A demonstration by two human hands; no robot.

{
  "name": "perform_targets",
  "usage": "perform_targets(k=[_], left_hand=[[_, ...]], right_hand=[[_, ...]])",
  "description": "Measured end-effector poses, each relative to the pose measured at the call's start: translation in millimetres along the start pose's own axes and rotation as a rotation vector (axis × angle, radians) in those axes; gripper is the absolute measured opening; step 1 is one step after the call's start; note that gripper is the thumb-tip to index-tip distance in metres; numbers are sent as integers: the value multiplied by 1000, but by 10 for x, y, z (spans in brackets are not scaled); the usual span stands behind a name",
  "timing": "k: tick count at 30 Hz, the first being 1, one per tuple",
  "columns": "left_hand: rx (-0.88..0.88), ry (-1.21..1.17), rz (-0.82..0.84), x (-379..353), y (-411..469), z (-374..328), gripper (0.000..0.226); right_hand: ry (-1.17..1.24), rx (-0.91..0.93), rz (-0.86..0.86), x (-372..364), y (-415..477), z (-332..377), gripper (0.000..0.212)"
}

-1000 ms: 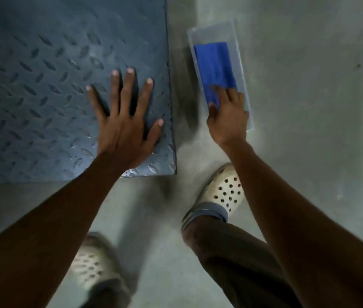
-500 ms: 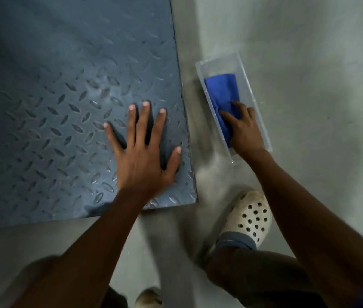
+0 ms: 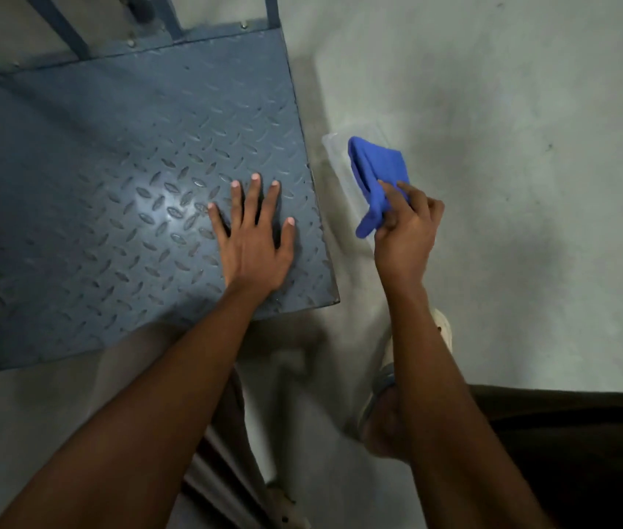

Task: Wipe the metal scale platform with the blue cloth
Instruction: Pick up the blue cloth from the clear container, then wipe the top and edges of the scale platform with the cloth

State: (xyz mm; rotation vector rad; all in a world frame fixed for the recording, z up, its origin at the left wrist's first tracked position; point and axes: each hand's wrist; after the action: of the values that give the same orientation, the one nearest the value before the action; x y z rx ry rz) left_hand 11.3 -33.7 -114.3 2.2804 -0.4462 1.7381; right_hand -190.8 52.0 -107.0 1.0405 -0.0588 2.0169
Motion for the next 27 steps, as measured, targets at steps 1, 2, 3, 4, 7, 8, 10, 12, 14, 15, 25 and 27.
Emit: perform_targets(k=[1,2,3,4,7,8,10,12,14,15,25,27], left_hand=[[-18,-7,6,19,-5,59,67],[-42,-11,13,45,-5,139,67],[-63,-11,20,75,-2,234,66],[-69,-6,26,109,5,335,65],[25,2,22,204,59,576,61],[73,-6,13,234,95,627,61],[126,-15,-7,278,168,720,63],[90,1,-17,291,217,831,64],[30,29,-37,278,243,910,64],[20,40,-48,267,257,927,64],[35,38,-102,189,301,947,65],[58,39,-91,207,315,936,65]], right_hand=[[34,19,-37,95,-42,131,55],[70,46,-55,170,-98,261,54],[101,75,-58,227,-163,396,51],[118,106,-53,257,-237,526,50],[23,178,197,263,-429,843,52],[-73,180,373,253,-467,933,54],[-225,91,634,220,-522,1049,53],[-199,62,605,178,-505,1117,53],[-114,110,455,30,-422,1183,54],[-96,138,412,-104,-380,1195,56],[-421,311,313,-1002,-338,1091,62],[-432,282,280,-1167,-96,1126,61]])
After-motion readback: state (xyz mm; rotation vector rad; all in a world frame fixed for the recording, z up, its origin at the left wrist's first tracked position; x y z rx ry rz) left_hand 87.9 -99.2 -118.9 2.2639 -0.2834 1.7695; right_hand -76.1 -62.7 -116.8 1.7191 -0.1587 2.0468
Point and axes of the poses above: each hand's wrist, its own y-axis towards the middle knuckle, its own x-axis out of the back of the hand, z = x × y, and after that the axes turned 4 degrees about -z, right-handed
